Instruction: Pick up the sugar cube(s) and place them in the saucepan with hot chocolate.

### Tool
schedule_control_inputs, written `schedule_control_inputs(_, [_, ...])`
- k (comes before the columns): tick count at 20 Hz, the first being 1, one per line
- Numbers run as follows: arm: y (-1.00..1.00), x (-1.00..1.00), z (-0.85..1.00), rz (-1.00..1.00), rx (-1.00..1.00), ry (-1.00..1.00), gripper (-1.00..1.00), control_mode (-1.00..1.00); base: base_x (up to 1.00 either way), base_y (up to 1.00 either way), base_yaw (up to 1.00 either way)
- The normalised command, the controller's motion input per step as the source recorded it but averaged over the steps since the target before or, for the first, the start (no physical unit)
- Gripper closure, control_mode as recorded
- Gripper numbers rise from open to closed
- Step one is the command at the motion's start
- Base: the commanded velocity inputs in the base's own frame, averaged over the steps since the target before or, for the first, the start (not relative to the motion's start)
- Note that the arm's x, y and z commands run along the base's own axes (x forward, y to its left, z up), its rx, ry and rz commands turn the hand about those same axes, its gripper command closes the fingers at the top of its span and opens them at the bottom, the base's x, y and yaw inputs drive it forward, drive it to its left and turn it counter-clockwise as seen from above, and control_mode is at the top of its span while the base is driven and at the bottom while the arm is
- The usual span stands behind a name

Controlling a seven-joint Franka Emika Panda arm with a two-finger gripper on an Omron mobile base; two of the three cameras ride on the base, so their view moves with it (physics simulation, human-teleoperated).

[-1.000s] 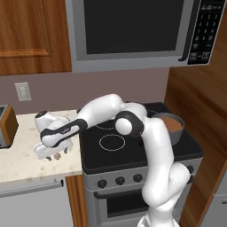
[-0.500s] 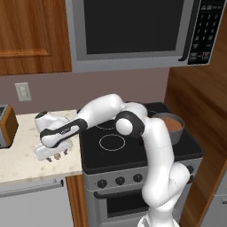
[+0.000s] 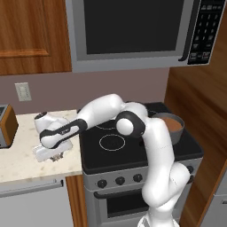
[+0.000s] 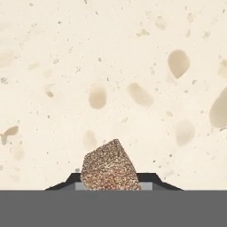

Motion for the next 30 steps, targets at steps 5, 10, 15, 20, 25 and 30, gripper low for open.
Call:
schedule_control_inputs(5, [-0.22,0.0,-0.07,-0.09,0.0,0.0,1.0,-1.0,0.0,0.0,0.0])
schedule_control_inputs(10, [-0.74,-0.36,0.49,-0.14,0.01,-0.13,1.0,-1.0,0.0,0.0,0.0])
schedule_control_inputs(15, [-0.87,-0.51,0.95,-0.31,0.05,-0.26,1.0,-1.0,0.0,0.0,0.0])
schedule_control_inputs(20, [-0.88,-0.31,0.95,-0.38,0.07,-0.16,1.0,-1.0,0.0,0.0,0.0])
schedule_control_inputs(25, [-1.0,-0.05,0.7,-0.45,0.04,-0.07,1.0,-1.0,0.0,0.0,0.0])
schedule_control_inputs(30, [-1.0,-0.01,0.4,-0.47,0.0,-0.08,1.0,-1.0,0.0,0.0,0.0])
